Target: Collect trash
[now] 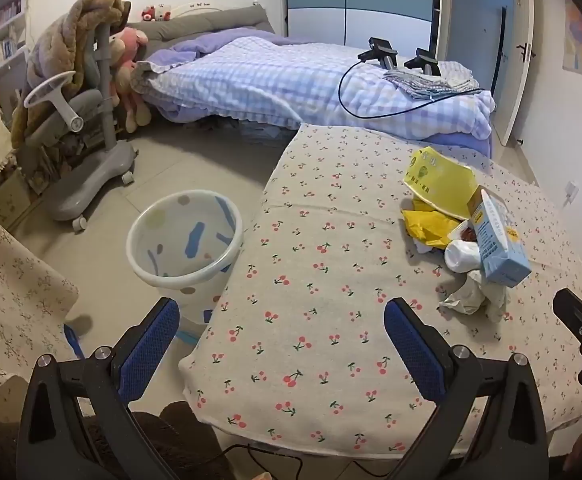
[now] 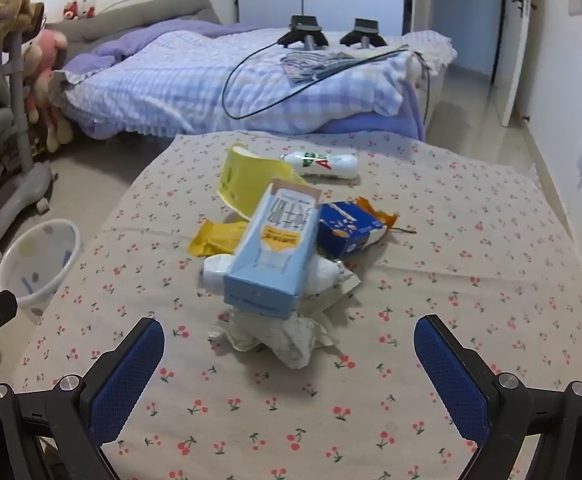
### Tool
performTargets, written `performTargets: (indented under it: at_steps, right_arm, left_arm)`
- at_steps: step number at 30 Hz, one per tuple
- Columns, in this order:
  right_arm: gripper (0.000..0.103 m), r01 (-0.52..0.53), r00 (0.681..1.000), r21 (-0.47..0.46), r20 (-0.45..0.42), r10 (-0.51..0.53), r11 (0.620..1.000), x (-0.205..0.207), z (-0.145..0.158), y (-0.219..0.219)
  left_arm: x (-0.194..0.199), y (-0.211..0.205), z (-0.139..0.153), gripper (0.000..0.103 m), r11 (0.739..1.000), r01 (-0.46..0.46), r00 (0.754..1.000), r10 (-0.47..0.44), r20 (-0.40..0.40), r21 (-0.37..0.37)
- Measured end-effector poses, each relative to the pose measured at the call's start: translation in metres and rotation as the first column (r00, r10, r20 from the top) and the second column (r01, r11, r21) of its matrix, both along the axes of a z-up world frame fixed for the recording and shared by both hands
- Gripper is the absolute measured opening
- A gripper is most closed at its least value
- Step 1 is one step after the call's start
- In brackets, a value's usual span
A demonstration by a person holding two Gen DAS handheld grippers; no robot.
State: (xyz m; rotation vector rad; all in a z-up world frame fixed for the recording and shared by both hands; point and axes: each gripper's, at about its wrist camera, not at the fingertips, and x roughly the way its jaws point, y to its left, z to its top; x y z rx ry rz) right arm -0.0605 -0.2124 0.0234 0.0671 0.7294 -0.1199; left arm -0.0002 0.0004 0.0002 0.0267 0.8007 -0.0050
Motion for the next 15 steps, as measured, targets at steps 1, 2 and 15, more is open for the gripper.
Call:
performTargets:
  at_steps: [1,2,15]
  right_arm:
    - [0.103,0.002,1.000,0.013,-0.003,-0.002,1.000,0.000,-0.001,0.000]
    - [0.103,0.006,1.000,0.026,-0.007,-0.006,1.000,0.000,-0.002,-0.001]
    - [0.103,-0.032,0.999,0.037,-0.023,0.033,0.999,0.008,-0.012,0.016]
  left_arm:
    - [0.000,0.001,0.000,0.103,1.000,-0.002,1.000,0.002,-0.002,-0.005]
    - [-0.001,0.002,0.001,0.103,1.000,-0.005,1.000,0.005,-0.004,-0.013]
    - [0.000,0.013,0.000,0.103,0.999,-0.010,1.000,0.009,-0.006,-0.032]
